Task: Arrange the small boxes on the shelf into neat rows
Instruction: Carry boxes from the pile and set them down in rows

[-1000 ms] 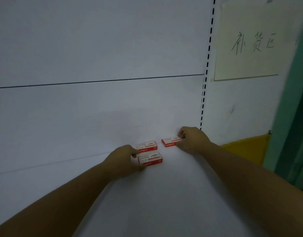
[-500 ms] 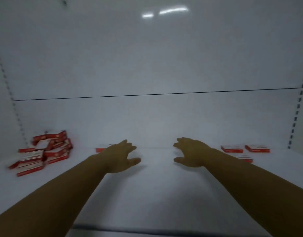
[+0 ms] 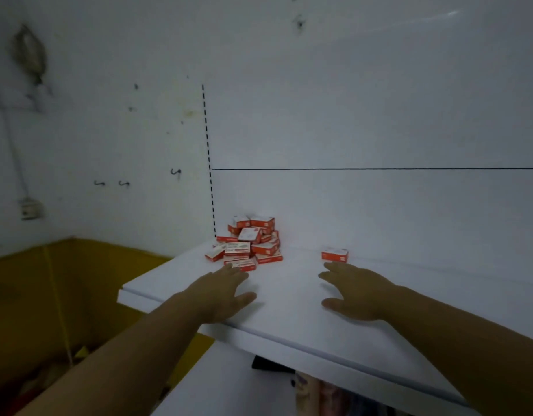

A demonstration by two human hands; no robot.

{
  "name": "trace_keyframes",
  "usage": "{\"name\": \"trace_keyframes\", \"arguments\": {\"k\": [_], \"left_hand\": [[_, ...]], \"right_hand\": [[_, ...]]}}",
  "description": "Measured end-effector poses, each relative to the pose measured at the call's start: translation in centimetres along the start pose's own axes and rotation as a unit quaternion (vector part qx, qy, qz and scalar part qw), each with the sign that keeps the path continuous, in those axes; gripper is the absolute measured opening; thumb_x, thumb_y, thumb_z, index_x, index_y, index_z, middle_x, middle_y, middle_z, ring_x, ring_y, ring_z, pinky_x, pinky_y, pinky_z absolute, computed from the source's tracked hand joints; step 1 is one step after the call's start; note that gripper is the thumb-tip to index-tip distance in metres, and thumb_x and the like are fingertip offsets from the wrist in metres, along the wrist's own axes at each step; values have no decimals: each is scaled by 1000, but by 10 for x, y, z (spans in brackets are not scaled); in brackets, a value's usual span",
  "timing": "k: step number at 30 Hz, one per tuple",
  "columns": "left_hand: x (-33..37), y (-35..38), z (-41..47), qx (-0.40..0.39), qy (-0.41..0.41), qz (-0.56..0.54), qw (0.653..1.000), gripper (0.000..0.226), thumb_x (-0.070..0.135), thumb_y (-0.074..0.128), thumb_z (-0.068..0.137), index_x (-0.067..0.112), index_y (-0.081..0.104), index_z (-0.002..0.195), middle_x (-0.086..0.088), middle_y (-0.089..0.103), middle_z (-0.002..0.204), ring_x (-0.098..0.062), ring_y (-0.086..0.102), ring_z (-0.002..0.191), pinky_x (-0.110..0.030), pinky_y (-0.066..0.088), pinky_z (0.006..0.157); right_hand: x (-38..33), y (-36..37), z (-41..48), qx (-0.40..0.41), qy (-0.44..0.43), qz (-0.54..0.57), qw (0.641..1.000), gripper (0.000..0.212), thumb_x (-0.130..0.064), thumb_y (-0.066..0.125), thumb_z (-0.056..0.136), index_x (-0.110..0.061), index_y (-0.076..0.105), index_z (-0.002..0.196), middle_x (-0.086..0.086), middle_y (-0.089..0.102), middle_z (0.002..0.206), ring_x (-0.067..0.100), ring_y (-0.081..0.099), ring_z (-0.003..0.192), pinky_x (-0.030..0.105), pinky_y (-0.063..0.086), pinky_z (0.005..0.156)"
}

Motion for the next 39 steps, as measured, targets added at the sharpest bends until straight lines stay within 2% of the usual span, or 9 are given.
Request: {"name": "trace_keyframes", "arguments": {"k": [7, 10, 13, 15, 18, 23, 26, 32, 39], "left_hand": [[-68, 13, 26, -6, -49, 6, 999, 64, 62, 34, 87, 33, 22, 142, 5, 15, 155, -14, 12, 142, -37, 15, 113], [-86, 5, 53, 16, -40, 6, 999, 57, 57, 38, 89, 35, 26, 140, 6, 24, 152, -14, 28, 136, -34, 25, 108], [-95, -6, 80, 39, -6, -23, 999, 46, 45, 40, 92, 38, 32, 137, 8, 40, 143, -6, 42, 117, -23, 31, 94], [-99, -7, 98, 50, 18, -30, 998, 38, 36, 42, 94, 37, 41, 132, 10, 50, 134, -3, 46, 103, -17, 31, 84], [-108, -1, 125, 86, 42, -20, 995, 32, 30, 50, 91, 33, 52, 123, 9, 60, 122, -9, 57, 102, -16, 38, 77], [-125, 5, 166, 106, 89, -6, 990, 32, 41, 60, 82, 31, 59, 112, 8, 64, 108, -9, 57, 90, -22, 47, 72], [-134, 8, 184, 114, 110, -15, 987, 37, 48, 64, 76, 32, 62, 109, 11, 66, 98, -4, 52, 78, -18, 37, 61], [-148, 10, 203, 95, 145, -67, 983, 44, 49, 72, 68, 32, 62, 108, 12, 61, 95, -5, 52, 79, -21, 41, 63], [-154, 14, 216, 65, 208, -93, 971, 42, 49, 70, 70, 29, 63, 107, 15, 54, 85, 0, 48, 69, -13, 33, 53]], "right_hand": [[-30, 7, 88, 20, -26, 12, 999, 64, -56, 40, 90, -27, 24, 144, 0, 23, 154, 19, 20, 140, 39, 20, 114], [-38, 14, 127, 36, -50, 28, 998, 62, -55, 42, 90, -27, 27, 143, -1, 28, 152, 19, 27, 137, 38, 24, 111], [-48, 22, 164, 48, -78, 57, 994, 58, -53, 44, 90, -28, 31, 141, -2, 36, 148, 18, 35, 132, 36, 30, 108], [-54, 25, 183, 52, -96, 80, 991, 51, -51, 46, 89, -29, 40, 135, -3, 46, 139, 13, 45, 121, 32, 36, 102], [-60, 27, 202, 91, -120, 110, 982, 39, -49, 50, 88, -30, 53, 122, -7, 57, 123, 2, 48, 97, 20, 38, 87], [-70, 34, 219, 87, -130, 132, 979, 40, -51, 51, 87, -32, 54, 122, -11, 54, 127, 5, 49, 112, 21, 37, 95], [-72, 35, 224, 74, -100, 137, 983, 34, -44, 55, 87, -30, 57, 118, -9, 55, 125, 2, 47, 108, 19, 33, 95], [-76, 35, 211, 74, -9, 183, 980, 32, -42, 68, 77, -35, 59, 107, -24, 55, 102, -12, 48, 84, -2, 34, 66], [-92, 33, 199, 93, 88, 239, 963, 38, -36, 75, 73, -31, 65, 109, -31, 55, 79, -18, 52, 77, -3, 37, 62]]}}
Point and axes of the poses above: each hand's wrist, its own z-axis towards the middle knuckle, its own y-axis out of the palm, x = y × z, the point moved 2 cm from there along z, towards the middle knuckle
